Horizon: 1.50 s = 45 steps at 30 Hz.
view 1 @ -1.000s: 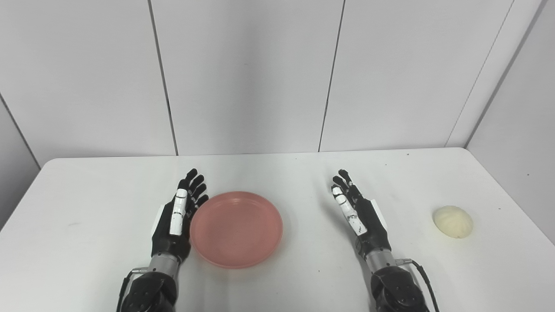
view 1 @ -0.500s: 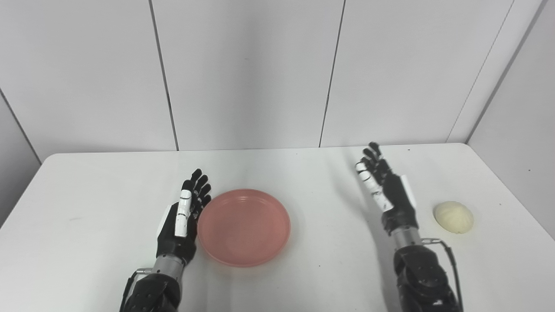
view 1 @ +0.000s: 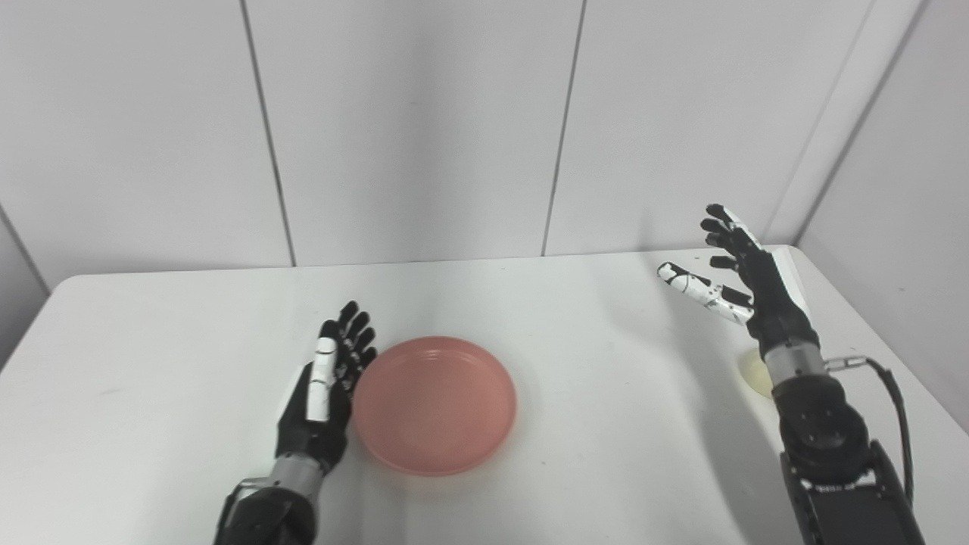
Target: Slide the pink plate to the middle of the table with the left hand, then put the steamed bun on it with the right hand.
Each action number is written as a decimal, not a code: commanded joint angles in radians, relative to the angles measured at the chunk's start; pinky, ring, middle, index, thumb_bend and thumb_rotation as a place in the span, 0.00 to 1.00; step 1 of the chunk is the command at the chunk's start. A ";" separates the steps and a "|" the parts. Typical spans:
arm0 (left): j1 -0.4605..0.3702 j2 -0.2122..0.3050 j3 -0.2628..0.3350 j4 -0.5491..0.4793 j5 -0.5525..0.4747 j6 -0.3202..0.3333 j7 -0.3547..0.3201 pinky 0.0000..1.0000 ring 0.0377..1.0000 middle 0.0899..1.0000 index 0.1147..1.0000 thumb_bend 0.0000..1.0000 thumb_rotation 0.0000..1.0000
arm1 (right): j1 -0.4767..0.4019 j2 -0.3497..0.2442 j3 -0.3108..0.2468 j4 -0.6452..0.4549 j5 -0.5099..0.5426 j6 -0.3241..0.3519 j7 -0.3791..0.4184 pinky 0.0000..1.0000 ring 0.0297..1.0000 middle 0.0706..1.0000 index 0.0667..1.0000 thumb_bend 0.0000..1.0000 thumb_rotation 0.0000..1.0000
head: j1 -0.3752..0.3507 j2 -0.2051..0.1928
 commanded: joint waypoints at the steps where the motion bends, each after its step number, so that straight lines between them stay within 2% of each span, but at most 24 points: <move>1: 0.001 0.016 0.004 -0.017 -0.012 0.016 -0.012 1.00 1.00 1.00 0.99 0.58 1.00 | -0.035 -0.035 0.002 -0.054 -0.027 0.081 0.025 0.79 0.83 0.82 0.85 0.70 0.45 | -0.026 -0.005; 3: -0.002 0.026 0.011 -0.007 -0.023 0.010 -0.024 1.00 1.00 1.00 0.98 0.58 1.00 | -0.032 -0.053 -0.008 -0.069 -0.027 0.126 0.044 0.80 0.85 0.83 0.85 0.72 0.43 | -0.060 -0.010; 5: -0.004 0.033 0.014 0.005 -0.033 0.004 -0.037 1.00 1.00 1.00 0.98 0.59 1.00 | -0.028 -0.062 -0.023 -0.071 -0.030 0.142 0.056 0.79 0.84 0.83 0.85 0.72 0.42 | -0.078 -0.010; 8: -0.004 0.041 0.010 0.005 -0.038 0.007 -0.053 1.00 1.00 1.00 0.99 0.59 1.00 | -0.020 -0.084 -0.035 -0.066 -0.066 0.146 0.077 0.76 0.83 0.84 0.86 0.72 0.40 | -0.088 -0.006; 12: -0.003 0.049 0.011 0.003 -0.045 0.006 -0.062 1.00 1.00 1.00 0.99 0.60 1.00 | -0.012 -0.099 -0.061 -0.071 -0.102 0.146 0.130 0.75 0.83 0.84 0.88 0.80 0.49 | -0.104 0.001; 14: -0.004 0.053 0.013 0.001 -0.055 0.013 -0.068 1.00 1.00 1.00 0.99 0.60 1.00 | -0.017 -0.090 -0.093 -0.057 -0.145 0.147 0.181 0.76 0.84 0.85 0.90 0.79 0.47 | -0.125 0.003; 16: -0.007 0.055 0.016 0.003 -0.063 0.016 -0.070 1.00 1.00 1.00 0.99 0.61 0.99 | -0.033 -0.057 -0.134 -0.043 -0.237 0.147 0.246 0.76 0.84 0.86 0.91 0.77 0.41 | -0.137 0.004; 22: -0.014 0.061 0.017 0.014 -0.078 0.019 -0.076 1.00 1.00 0.99 0.98 0.61 0.97 | -0.097 0.065 -0.263 -0.018 -0.567 0.147 0.456 0.76 0.85 0.88 0.94 0.78 0.37 | -0.145 0.007; 24: -0.014 0.060 0.017 0.012 -0.081 0.022 -0.076 1.00 1.00 0.99 0.98 0.61 0.96 | -0.110 0.085 -0.285 -0.014 -0.664 0.147 0.507 0.74 0.85 0.88 0.94 0.80 0.40 | -0.145 0.010; 27: -0.013 0.057 0.017 0.004 -0.082 0.028 -0.071 1.00 1.00 0.99 0.97 0.60 0.95 | -0.118 0.100 -0.306 -0.014 -0.738 0.147 0.562 0.72 0.86 0.90 0.94 0.82 0.39 | -0.144 0.011; 32: -0.013 0.058 0.017 0.010 -0.078 0.019 -0.073 1.00 1.00 0.99 0.97 0.61 0.95 | -0.115 0.079 -0.285 -0.003 -0.848 0.147 0.646 0.64 0.79 0.84 0.94 0.85 0.42 | -0.141 0.014; 37: -0.015 0.060 0.015 0.010 -0.075 0.024 -0.072 1.00 1.00 0.99 0.97 0.61 0.96 | -0.102 0.059 -0.256 0.013 -0.859 0.147 0.680 0.61 0.79 0.85 0.93 0.90 0.40 | -0.139 0.015; 38: -0.015 0.060 0.015 0.009 -0.074 0.024 -0.072 1.00 1.00 0.99 0.97 0.61 0.97 | -0.101 0.059 -0.255 0.017 -0.857 0.147 0.682 0.63 0.80 0.86 0.94 0.90 0.39 | -0.139 0.015; 41: -0.013 0.057 0.016 -0.001 -0.075 0.032 -0.067 1.00 1.00 0.99 0.97 0.60 0.96 | -0.097 0.035 -0.216 0.038 -0.879 0.147 0.713 0.60 0.73 0.79 0.94 0.89 0.40 | -0.140 0.018; 43: -0.013 0.057 0.016 0.001 -0.074 0.029 -0.067 1.00 1.00 0.99 0.97 0.61 0.96 | -0.094 0.018 -0.185 0.050 -0.913 0.147 0.737 0.61 0.75 0.80 0.94 0.89 0.42 | -0.139 0.019; 45: -0.011 0.061 0.014 -0.001 -0.073 0.028 -0.072 1.00 1.00 0.99 0.97 0.60 0.96 | -0.096 0.014 -0.175 0.060 -0.935 0.147 0.744 0.56 0.70 0.77 0.95 0.90 0.42 | -0.139 0.020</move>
